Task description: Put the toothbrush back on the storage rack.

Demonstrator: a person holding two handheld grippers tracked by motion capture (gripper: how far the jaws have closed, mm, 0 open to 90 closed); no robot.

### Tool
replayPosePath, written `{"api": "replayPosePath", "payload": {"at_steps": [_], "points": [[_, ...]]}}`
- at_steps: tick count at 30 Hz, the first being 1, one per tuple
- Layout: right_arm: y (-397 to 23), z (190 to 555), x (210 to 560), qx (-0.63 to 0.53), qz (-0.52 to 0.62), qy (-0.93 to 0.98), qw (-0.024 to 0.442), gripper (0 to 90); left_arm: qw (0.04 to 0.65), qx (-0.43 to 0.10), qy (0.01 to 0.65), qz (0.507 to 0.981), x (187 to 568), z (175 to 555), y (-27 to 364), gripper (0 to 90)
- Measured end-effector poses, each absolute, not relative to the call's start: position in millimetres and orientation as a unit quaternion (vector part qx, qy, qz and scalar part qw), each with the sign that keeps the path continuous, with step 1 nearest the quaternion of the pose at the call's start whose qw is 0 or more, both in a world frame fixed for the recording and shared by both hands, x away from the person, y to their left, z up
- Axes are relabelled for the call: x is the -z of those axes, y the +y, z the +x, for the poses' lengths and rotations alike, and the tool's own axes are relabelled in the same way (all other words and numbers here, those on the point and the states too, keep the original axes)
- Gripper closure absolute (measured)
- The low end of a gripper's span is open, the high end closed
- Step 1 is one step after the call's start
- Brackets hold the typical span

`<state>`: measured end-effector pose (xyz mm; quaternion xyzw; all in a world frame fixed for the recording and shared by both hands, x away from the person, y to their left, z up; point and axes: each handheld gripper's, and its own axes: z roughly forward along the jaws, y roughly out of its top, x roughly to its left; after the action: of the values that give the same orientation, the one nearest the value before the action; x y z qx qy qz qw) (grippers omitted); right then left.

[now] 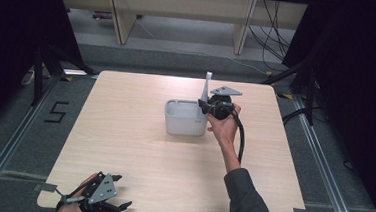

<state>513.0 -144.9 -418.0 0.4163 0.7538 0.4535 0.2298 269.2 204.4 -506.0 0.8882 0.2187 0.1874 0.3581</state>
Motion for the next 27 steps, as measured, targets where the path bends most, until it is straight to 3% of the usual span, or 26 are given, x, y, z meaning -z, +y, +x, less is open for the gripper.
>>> {"api": "replayPosePath", "payload": {"at_steps": [22, 27], "points": [[-145.5, 513.1, 422.9, -0.455, 0.421, 0.749, 0.232, 66.7, 0.366, -0.190, 0.218, 0.885, 504.8, 268.6, 203.9, 14.8], [-145.0, 511.7, 421.4, -0.460, 0.423, 0.748, 0.225, 60.4, 0.363, -0.184, 0.216, 0.887, 504.4, 268.6, 203.9, 14.8]]}}
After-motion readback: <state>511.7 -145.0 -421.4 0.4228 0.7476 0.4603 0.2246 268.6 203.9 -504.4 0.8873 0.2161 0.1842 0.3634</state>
